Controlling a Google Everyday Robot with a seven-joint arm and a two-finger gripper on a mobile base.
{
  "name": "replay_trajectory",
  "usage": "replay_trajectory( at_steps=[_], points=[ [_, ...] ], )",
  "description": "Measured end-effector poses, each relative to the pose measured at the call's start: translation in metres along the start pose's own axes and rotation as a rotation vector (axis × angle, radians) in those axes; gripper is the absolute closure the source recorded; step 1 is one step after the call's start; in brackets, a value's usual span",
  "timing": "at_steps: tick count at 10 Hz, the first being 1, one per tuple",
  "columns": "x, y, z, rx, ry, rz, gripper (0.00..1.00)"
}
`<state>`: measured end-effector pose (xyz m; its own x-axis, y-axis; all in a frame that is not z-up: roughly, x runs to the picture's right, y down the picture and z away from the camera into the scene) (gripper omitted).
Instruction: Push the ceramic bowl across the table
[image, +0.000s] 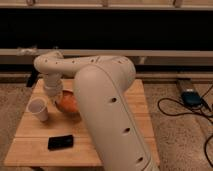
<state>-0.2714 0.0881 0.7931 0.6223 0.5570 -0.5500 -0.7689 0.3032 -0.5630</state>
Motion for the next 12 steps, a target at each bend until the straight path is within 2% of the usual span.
replay_trajectory(
  at_steps=[3, 5, 6, 8, 10, 11, 12],
  points=[
    [0.043, -0.023, 0.014, -0.002, 0.087, 0.100, 1.00],
    [0.065, -0.046, 0.024, 0.038, 0.137, 0.179, 1.00],
    [0.069, -0.063, 0.028, 0.054, 0.148, 0.214, 1.00],
    [0.061, -0.096, 0.035, 0.094, 0.153, 0.260, 1.00],
    [0.044, -0.115, 0.042, 0.139, 0.150, 0.261, 1.00],
    [0.013, -0.130, 0.048, 0.192, 0.129, 0.236, 1.00],
    [-0.005, -0.132, 0.048, 0.216, 0.110, 0.214, 1.00]
  ],
)
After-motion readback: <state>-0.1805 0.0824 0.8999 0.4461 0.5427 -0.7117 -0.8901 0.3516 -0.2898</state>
